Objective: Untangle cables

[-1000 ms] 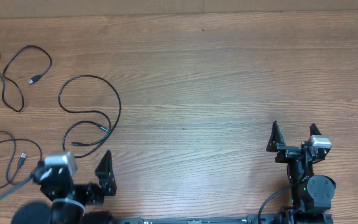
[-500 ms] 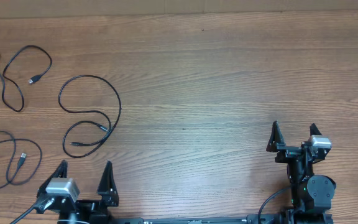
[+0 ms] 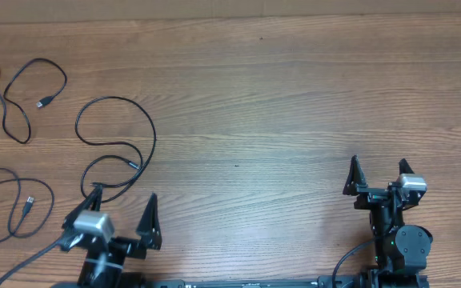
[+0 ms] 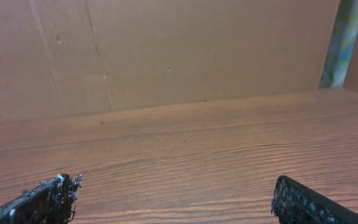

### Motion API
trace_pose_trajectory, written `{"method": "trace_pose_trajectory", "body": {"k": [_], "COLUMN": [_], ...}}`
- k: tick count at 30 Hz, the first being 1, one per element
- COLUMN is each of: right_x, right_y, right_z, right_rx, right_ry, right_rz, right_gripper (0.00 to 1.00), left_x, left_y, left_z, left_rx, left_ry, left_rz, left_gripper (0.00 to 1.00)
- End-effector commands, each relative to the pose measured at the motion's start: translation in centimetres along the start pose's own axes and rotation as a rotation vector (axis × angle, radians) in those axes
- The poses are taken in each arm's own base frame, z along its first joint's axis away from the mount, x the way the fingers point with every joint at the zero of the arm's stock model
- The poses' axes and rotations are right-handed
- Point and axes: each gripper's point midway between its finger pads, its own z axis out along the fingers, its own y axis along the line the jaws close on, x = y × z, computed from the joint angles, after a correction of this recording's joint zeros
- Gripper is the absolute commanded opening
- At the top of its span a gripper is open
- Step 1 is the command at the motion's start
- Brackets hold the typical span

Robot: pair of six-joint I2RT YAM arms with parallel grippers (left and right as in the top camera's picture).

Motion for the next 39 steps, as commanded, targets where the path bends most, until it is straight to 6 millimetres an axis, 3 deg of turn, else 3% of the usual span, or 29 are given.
{"method": "trace_pose_trajectory", "body": {"k": [1,5,11,14,30,39], "right_x": [0.2,0.2,0.2,0.2,0.2,0.2], "right_y": [0.0,0.0,0.0,0.0,0.0,0.0], "right_z": [0.0,0.0,0.0,0.0,0.0,0.0], "right_rx": [-0.001,-0.001,-0.001,-0.001,-0.001,-0.001], "right_ry": [-0.005,-0.005,-0.005,-0.005,-0.005,-0.005], "right_rz": [-0.008,-0.008,-0.008,-0.008,-0.008,-0.008], "right_gripper": [1.00,1.00,1.00,1.00,1.00,1.00], "left_x": [2.3,3.8,3.9,5.2,11.9,12.0], "left_y": [0.6,1.8,2.7,3.2,5.8,5.8], "left_z": [1.9,3.7,6.0,6.7,7.6,7.6], "left_rx": [0.008,-0.022,-0.021,-0.024,-0.131,-0.133], "left_ry": [0.014,-0.012,-0.187,-0.220,-0.005,0.000], "left_rz": [0.002,0.006,0.035,0.040,0.006,0.051], "left_gripper": [1.00,1.00,1.00,0.99,1.00,0.99]}}
